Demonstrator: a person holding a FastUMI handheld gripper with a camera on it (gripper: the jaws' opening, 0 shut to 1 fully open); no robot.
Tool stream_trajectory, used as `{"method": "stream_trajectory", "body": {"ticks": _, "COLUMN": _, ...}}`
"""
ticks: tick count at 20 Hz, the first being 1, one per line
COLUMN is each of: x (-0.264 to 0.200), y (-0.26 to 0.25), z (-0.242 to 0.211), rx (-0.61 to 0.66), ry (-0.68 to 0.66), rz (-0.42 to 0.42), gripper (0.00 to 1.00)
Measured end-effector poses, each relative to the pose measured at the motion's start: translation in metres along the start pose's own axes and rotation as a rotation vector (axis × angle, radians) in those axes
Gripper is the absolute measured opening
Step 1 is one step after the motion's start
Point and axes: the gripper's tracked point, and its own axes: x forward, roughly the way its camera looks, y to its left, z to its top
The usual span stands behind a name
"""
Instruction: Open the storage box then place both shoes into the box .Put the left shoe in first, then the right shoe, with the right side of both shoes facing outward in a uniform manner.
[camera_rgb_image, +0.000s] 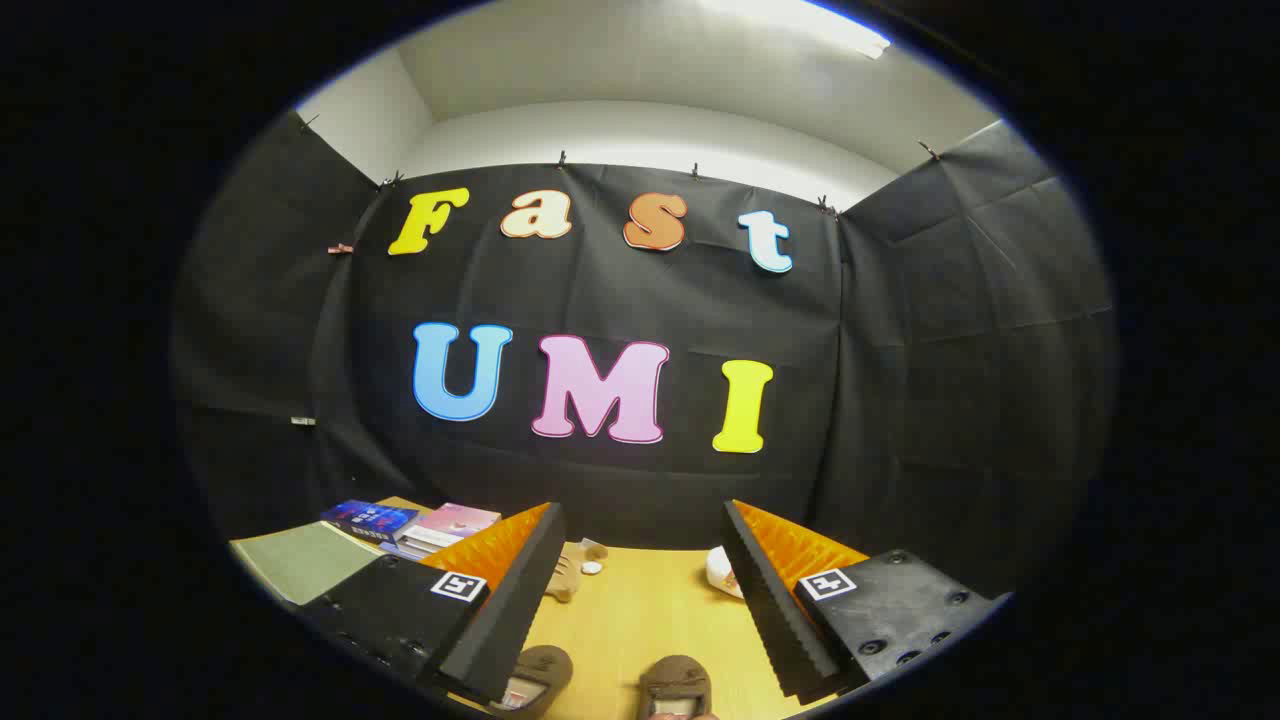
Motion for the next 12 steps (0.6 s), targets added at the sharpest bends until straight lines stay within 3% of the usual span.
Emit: {"method": "stream_trajectory", "body": {"ticks": 12, "x": -0.023, "y": 0.006, "z": 0.004, "rx": 0.035, "ry": -0.002, "rz": 0.021, "gripper": 0.97}}
